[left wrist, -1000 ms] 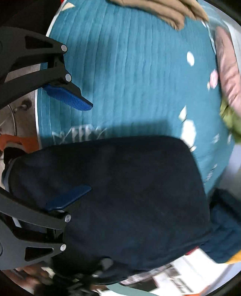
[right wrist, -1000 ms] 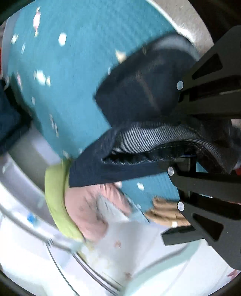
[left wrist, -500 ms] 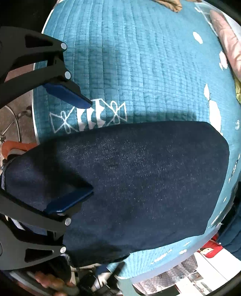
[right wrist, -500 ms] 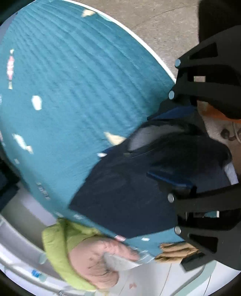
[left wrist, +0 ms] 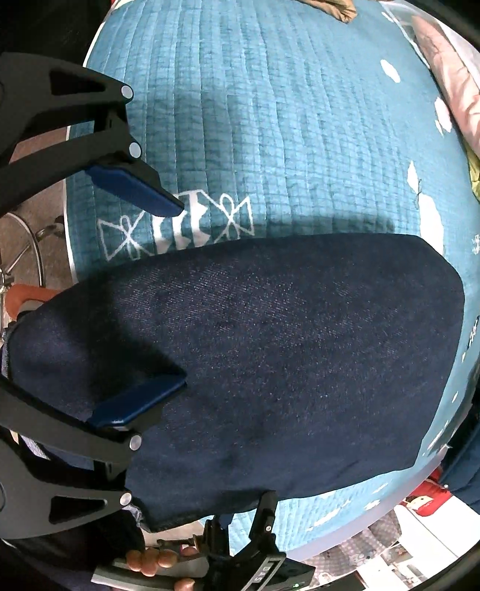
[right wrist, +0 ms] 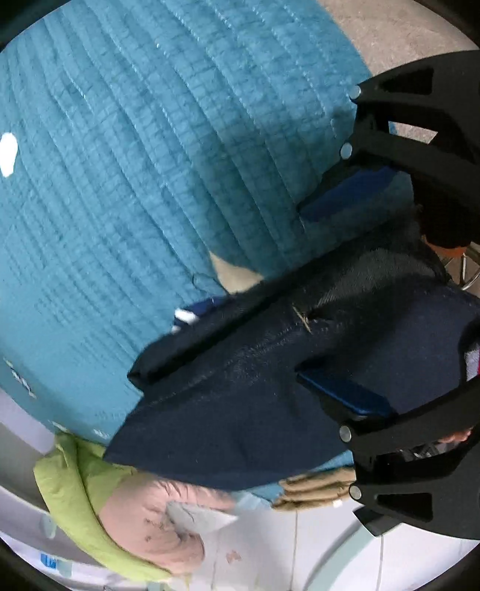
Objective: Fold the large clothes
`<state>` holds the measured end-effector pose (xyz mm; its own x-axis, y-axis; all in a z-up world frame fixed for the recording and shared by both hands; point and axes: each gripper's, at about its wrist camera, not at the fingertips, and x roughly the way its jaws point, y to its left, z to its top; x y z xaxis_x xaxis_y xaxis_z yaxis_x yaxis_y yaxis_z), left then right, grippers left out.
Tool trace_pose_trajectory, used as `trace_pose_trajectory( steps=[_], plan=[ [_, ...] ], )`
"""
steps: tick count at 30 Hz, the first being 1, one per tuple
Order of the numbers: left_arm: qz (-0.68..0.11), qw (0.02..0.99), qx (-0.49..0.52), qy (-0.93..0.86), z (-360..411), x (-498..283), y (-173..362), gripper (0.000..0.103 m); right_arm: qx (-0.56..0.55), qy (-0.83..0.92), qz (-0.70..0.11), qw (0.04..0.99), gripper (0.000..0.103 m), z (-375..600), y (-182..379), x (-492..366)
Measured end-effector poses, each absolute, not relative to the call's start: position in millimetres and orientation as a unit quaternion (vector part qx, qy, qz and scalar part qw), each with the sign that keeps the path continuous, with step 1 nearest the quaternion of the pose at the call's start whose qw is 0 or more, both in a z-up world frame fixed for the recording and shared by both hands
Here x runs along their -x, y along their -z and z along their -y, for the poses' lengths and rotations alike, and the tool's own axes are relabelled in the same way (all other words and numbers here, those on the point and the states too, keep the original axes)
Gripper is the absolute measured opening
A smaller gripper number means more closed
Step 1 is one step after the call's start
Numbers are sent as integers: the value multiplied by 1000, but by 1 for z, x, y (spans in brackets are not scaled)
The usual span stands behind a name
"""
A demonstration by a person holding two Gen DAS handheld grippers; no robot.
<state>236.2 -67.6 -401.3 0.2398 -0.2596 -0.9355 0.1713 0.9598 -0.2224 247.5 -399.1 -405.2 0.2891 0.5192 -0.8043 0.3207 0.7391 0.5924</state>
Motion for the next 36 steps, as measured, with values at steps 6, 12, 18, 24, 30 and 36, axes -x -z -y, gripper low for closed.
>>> trace_pose_trajectory(
  steps=[6,12,18,24,30,36],
  plan=[
    [-614,773,74,143,63,-242,405,87,-305,-134,-641,692,83,371,408,-252],
    [-626,750,142,161,53,-242,415,87,-344,-136,-632,681,83,381,415,-256],
    [-597,775,127,164,67,-238,409,79,-337,-124,-612,705,36,371,396,-239],
    [-582,786,120,170,61,-237,397,51,-300,-126,-577,749,22,340,355,-226],
    [-530,817,90,208,47,-227,350,30,-205,-143,-541,803,20,282,292,-226],
    [-495,838,91,208,13,-222,306,29,-168,-177,-506,827,20,233,244,-230]
  ],
)
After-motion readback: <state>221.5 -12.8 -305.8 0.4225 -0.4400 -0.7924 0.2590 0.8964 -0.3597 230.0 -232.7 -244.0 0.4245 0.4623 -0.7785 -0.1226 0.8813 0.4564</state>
